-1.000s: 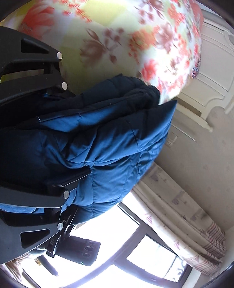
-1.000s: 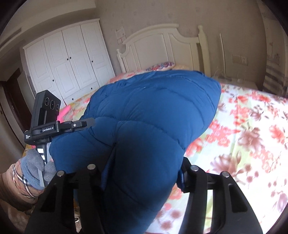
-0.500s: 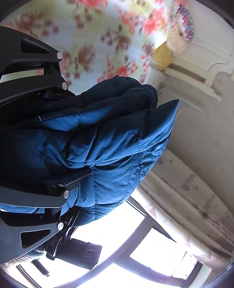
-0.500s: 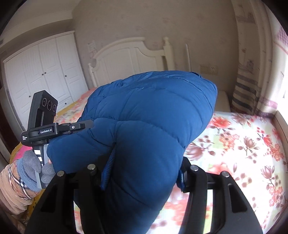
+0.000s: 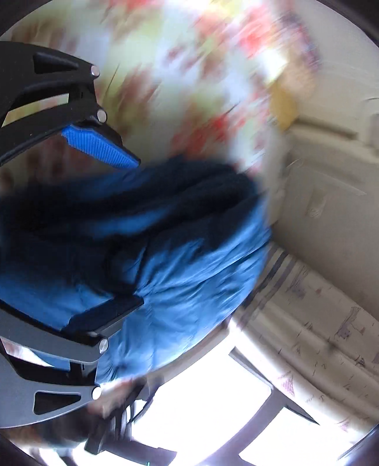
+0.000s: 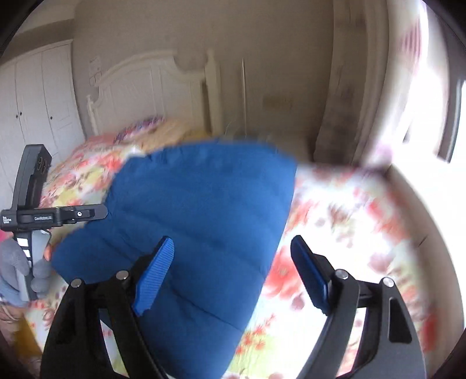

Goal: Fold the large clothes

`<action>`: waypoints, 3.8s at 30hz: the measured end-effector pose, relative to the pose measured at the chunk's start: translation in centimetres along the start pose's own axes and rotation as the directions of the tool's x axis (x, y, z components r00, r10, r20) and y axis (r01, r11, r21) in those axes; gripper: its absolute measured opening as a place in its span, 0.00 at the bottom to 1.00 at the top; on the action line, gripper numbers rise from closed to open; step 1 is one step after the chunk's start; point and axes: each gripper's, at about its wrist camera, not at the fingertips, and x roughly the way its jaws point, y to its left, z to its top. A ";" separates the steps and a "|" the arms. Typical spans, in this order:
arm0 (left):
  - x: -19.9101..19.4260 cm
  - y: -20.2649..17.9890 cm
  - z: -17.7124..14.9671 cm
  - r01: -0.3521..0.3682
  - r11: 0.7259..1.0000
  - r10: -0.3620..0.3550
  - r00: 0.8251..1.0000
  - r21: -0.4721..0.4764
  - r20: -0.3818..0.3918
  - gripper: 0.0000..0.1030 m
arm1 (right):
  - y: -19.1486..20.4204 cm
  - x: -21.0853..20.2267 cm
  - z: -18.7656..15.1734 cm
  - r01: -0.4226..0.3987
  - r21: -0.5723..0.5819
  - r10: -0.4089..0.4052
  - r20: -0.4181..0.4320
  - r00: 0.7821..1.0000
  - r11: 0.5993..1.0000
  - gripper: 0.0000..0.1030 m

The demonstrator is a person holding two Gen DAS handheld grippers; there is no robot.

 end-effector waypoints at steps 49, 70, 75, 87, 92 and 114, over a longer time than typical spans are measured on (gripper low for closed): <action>14.7 -2.1 7.9 -0.230 0.948 0.246 0.968 0.218 -0.048 0.96 | -2.8 28.1 10.7 -0.125 -0.120 0.057 -0.456 0.888 0.985 0.63; 10.5 -0.1 8.5 -0.190 0.978 0.189 0.982 0.084 0.012 0.86 | -0.4 8.3 5.9 -0.032 -0.108 0.007 -0.228 0.974 0.994 0.73; 1.2 -2.1 6.8 -0.217 0.968 0.198 0.969 0.126 0.151 0.92 | 0.9 2.5 3.3 -0.088 -0.130 0.067 -0.164 0.984 0.988 0.76; 1.1 -2.9 -3.0 -0.332 0.926 0.329 0.943 0.177 0.052 0.95 | 4.3 0.9 -2.6 0.009 -0.169 -0.031 -0.130 0.991 0.985 0.79; -0.3 -3.5 -5.3 -0.395 0.899 0.393 0.918 0.190 0.054 0.96 | 3.2 -1.3 -5.3 -0.001 -0.119 -0.014 -0.130 0.991 0.993 0.81; -20.1 -14.9 -10.6 -0.457 0.880 0.376 0.835 0.125 0.403 0.96 | 6.2 -22.1 -5.7 0.164 -0.013 -0.160 0.177 0.971 0.986 0.98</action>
